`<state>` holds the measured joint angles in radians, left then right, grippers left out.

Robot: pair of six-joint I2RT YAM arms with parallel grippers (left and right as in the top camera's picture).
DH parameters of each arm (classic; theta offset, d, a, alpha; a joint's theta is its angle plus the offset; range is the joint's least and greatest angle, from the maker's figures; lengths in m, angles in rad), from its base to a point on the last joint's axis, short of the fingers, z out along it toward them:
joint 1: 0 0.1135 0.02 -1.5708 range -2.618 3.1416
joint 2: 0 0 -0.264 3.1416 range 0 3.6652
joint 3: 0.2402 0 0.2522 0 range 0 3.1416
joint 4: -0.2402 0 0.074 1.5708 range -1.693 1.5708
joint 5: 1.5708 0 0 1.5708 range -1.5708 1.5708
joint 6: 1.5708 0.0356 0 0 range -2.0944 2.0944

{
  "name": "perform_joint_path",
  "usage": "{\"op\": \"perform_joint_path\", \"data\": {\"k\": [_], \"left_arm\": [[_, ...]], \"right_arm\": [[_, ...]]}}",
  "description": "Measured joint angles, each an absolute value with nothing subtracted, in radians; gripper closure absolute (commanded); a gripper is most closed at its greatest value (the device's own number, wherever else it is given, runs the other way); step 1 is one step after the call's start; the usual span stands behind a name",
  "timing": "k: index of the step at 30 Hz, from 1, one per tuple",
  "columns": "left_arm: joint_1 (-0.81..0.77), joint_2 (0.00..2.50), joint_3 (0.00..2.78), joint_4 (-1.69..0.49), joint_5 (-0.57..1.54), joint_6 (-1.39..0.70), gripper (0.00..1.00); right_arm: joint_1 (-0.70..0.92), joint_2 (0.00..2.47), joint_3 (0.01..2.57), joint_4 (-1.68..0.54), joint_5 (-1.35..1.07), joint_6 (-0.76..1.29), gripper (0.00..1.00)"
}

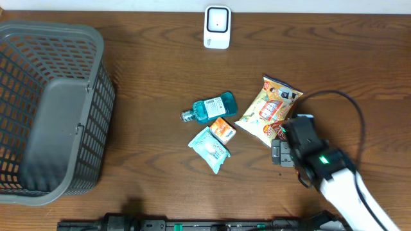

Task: Scan the item barcode

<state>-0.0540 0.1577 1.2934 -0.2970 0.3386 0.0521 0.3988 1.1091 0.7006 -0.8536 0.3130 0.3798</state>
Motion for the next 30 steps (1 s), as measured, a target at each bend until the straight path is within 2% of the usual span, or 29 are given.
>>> {"op": "perform_joint_path", "data": {"k": [2, 10, 11, 17, 18, 20, 21, 22, 30], "left_arm": [[-0.054, 0.158, 1.293, -0.297, 0.339, 0.052, 0.02], [-0.054, 0.158, 1.293, -0.297, 0.339, 0.052, 0.02], [-0.054, 0.158, 1.293, -0.297, 0.339, 0.052, 0.02], [-0.054, 0.158, 1.293, -0.297, 0.339, 0.052, 0.02], [-0.054, 0.158, 1.293, -0.298, 0.339, 0.052, 0.02], [-0.054, 0.158, 1.293, -0.297, 0.339, 0.052, 0.02], [-0.054, 0.158, 1.293, -0.297, 0.339, 0.052, 0.02], [-0.054, 0.158, 1.293, -0.297, 0.339, 0.052, 0.03], [-0.054, 0.158, 1.293, -0.290, 0.339, 0.052, 0.02]], "right_arm": [[0.399, 1.221, 0.701, -0.850, 0.336, 0.387, 0.25], [0.434, 1.512, 0.701, -0.817, 0.401, 0.398, 0.22], [0.437, 1.524, 0.702, -0.813, 0.406, 0.397, 0.25], [0.437, 1.622, 0.758, -0.807, 0.480, 0.379, 0.43], [0.429, 1.644, 0.765, -0.807, 0.495, 0.374, 0.49], [0.408, 1.682, 0.782, -0.796, 0.524, 0.348, 0.67], [0.398, 1.698, 0.787, -0.788, 0.534, 0.328, 0.84], [0.389, 1.715, 0.793, -0.776, 0.537, 0.309, 0.97], [0.344, 1.765, 0.851, -0.816, 0.470, 0.136, 0.99]]}}
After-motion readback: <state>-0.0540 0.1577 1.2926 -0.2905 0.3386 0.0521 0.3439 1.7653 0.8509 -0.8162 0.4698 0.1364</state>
